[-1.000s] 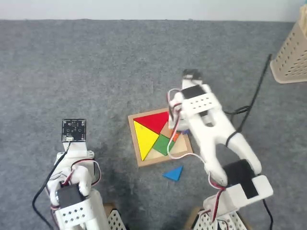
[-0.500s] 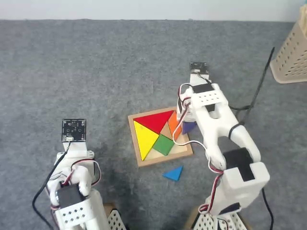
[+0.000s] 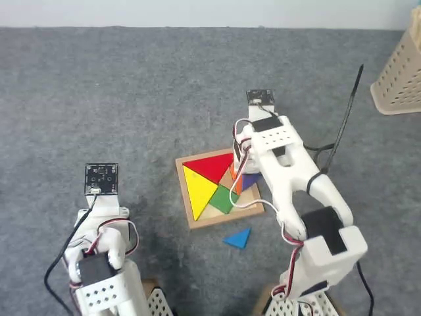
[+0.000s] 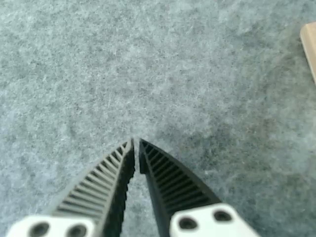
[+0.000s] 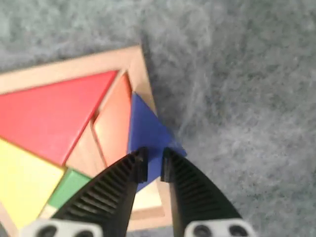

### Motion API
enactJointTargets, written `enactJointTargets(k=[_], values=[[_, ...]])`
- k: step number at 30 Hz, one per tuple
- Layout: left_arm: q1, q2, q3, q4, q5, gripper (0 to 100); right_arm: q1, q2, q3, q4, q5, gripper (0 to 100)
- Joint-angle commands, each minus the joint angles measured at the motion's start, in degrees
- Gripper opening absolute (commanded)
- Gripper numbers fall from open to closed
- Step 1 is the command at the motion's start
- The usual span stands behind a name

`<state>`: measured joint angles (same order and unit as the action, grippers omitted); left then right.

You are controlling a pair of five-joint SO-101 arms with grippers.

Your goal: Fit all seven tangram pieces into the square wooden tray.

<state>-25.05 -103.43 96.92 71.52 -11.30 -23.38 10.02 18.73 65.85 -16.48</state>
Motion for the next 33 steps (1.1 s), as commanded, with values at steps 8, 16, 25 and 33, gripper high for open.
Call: enactJointTargets(k=[8,16,25,33], values=[[-0.26,-0.79,-0.40,0.44,-0.26,1,-2.95,-1.71,3.60,0.84,0.53,4.1],[-0.26,-0.79,-0.40,0.44,-0.26,1,-3.65,-17.27,16.97,-8.22,5.01,4.1],[-0.26,-0.79,-0.40,0.44,-0.26,1,-4.44,-27.47,22.33,-12.09,6.86,4.1],[-0.26,-0.79,-0.40,0.44,-0.26,1,-8.75,-32.40,21.27,-17.27,13.19,4.5]])
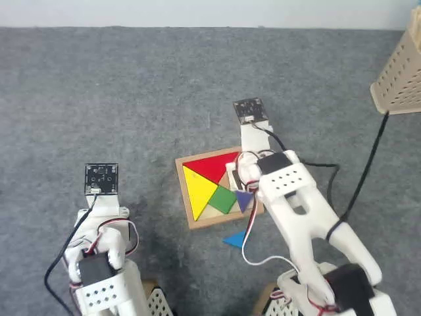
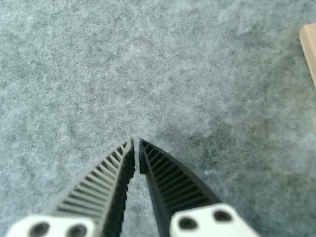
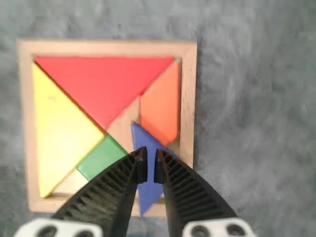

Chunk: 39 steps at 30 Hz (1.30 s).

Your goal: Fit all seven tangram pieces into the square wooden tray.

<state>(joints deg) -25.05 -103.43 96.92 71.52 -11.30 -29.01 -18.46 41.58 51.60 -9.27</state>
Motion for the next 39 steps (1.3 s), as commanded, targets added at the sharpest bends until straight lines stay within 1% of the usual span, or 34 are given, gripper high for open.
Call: enactJointTargets(k=[1,3,4,7,11,17,24,30,35,39], values=[[-0.26,-0.79,-0.40,0.44,-0.26,1,-4.62,-3.56,-1.58,-3.65,9.67,4.5],[-0.26,-0.79,-0.40,0.44,-0.26,1,-7.08,-2.51,-1.67,-4.09,15.30,4.3],[-0.26,-0.79,-0.40,0.44,-0.26,1,-7.78,-1.71,-2.02,-4.00,16.62,4.2],[-0.26,-0.79,-0.40,0.44,-0.26,1,-8.04,2.07,-3.25,-3.56,18.55,4.1],[-0.26,-0.79,-0.40,0.44,-0.26,1,-6.46,8.31,-5.36,-3.91,20.40,4.0],[-0.26,-0.79,-0.40,0.44,-0.26,1,-3.47,14.02,-8.53,-4.00,20.57,4.0],[-0.26,-0.79,-0.40,0.44,-0.26,1,0.57,14.99,-10.02,-4.09,20.31,4.0],[-0.26,-0.79,-0.40,0.44,-0.26,1,1.01,14.99,-10.73,-4.00,20.22,4.0],[-0.26,-0.79,-0.40,0.44,-0.26,1,2.86,14.64,-10.90,-3.56,20.04,4.0],[-0.26,-0.79,-0.40,0.44,-0.26,1,5.14,13.41,-11.16,-3.56,16.44,4.0]])
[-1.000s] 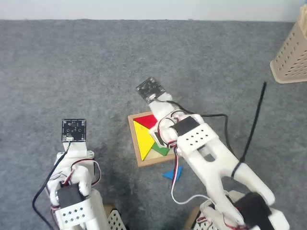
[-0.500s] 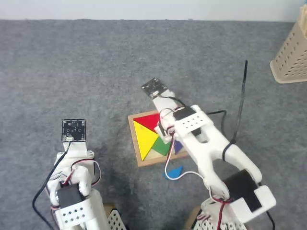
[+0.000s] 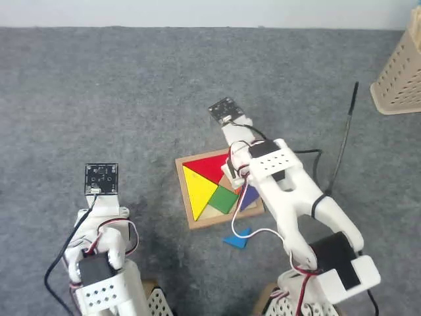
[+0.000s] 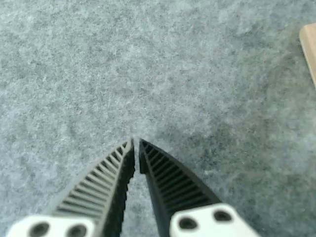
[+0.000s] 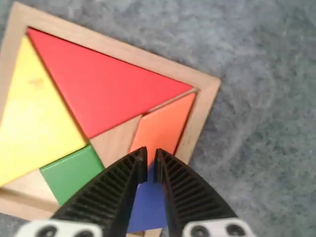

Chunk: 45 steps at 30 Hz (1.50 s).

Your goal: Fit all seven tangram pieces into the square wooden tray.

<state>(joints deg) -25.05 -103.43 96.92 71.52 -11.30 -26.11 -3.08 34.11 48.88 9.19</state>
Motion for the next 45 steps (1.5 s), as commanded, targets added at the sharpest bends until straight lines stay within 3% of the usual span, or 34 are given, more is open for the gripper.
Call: enactJointTargets(k=[1,9,31,45], values=[[-0.26,-0.79,-0.40,0.44,-0.26,1,2.86,-2.86,-3.60,-0.75,-2.29,4.0],[-0.26,-0.79,-0.40,0.44,-0.26,1,9.01,-9.71,0.97,-1.71,-3.60,4.0],[-0.26,-0.79,-0.40,0.44,-0.26,1,4.70,-3.38,6.07,4.18,-3.78,0.6],[-0.26,-0.79,-0.40,0.44,-0.26,1,4.44,-22.20,15.03,4.00,-3.96,0.6]])
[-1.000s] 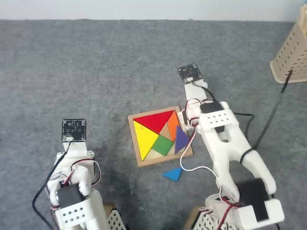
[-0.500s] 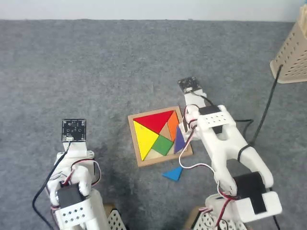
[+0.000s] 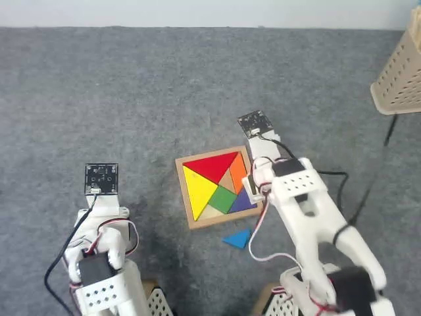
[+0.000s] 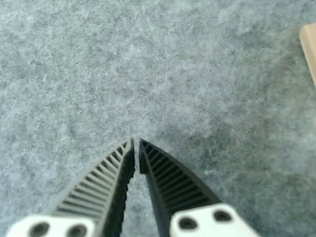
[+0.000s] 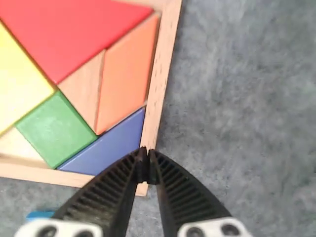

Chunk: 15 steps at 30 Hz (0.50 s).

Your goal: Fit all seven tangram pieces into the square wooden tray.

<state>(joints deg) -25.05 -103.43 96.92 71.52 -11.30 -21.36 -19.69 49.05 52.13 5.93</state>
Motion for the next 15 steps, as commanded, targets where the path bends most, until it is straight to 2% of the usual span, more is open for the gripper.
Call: enactJointTargets(k=[1,8,15], values=[[-0.26,-0.79,-0.40,0.44,-0.26,1,-0.40,-6.46,0.62,0.75,-0.70,0.6],[-0.26,-0.79,-0.40,0.44,-0.26,1,-1.80,-13.05,5.54,1.45,0.00,0.6],[-0.26,-0.79,-0.40,0.44,-0.26,1,-17.98,-23.78,13.71,10.77,12.04,0.6]])
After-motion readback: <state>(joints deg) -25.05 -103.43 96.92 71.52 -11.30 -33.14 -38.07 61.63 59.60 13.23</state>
